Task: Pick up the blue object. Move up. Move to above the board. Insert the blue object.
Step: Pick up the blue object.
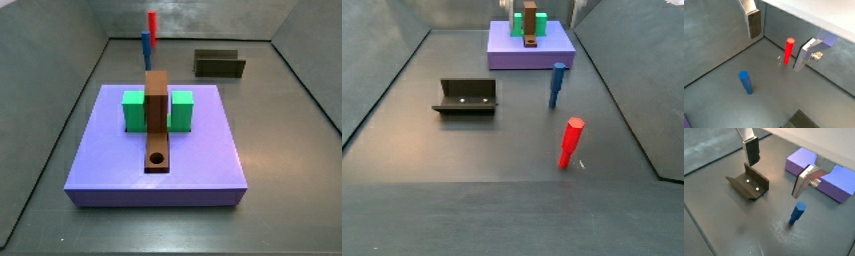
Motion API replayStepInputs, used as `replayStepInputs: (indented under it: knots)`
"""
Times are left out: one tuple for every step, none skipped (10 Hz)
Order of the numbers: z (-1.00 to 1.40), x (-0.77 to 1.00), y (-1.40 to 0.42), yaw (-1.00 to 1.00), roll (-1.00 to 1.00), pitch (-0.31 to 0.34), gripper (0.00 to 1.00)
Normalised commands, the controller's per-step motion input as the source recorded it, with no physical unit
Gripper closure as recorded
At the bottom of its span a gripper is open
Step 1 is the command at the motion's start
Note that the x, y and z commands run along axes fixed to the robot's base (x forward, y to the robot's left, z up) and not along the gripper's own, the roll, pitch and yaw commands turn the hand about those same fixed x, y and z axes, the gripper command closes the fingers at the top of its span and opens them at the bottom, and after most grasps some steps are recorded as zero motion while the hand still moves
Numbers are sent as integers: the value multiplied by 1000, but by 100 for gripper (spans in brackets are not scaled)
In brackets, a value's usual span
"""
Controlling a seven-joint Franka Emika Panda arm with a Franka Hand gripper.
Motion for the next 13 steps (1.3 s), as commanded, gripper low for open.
replayStepInputs:
  knots:
    - [-263, -17, 0, 0, 0, -100, 0]
    - [-40, 0, -37, 0, 0, 0, 0]
    - [-186, -371, -246, -23, 1, -37, 0]
    - [-349, -780, -437, 0, 103, -113, 0]
    - [-471, -774, -563, 0, 116, -93, 0]
    - [-157, -746, -397, 0, 36, -94, 0]
    - [-80, -560, -271, 0, 39, -91, 0]
    - [-177, -266, -69, 54, 27, -117, 0]
    - [-163, -111, 0, 120, 13, -120, 0]
    - [-111, 0, 0, 200, 26, -73, 0]
    - [0, 491, 0, 274, 27, -26, 0]
    - [0, 411, -6, 246, 0, -57, 0]
    - [-17, 237, -51, 183, 0, -79, 0]
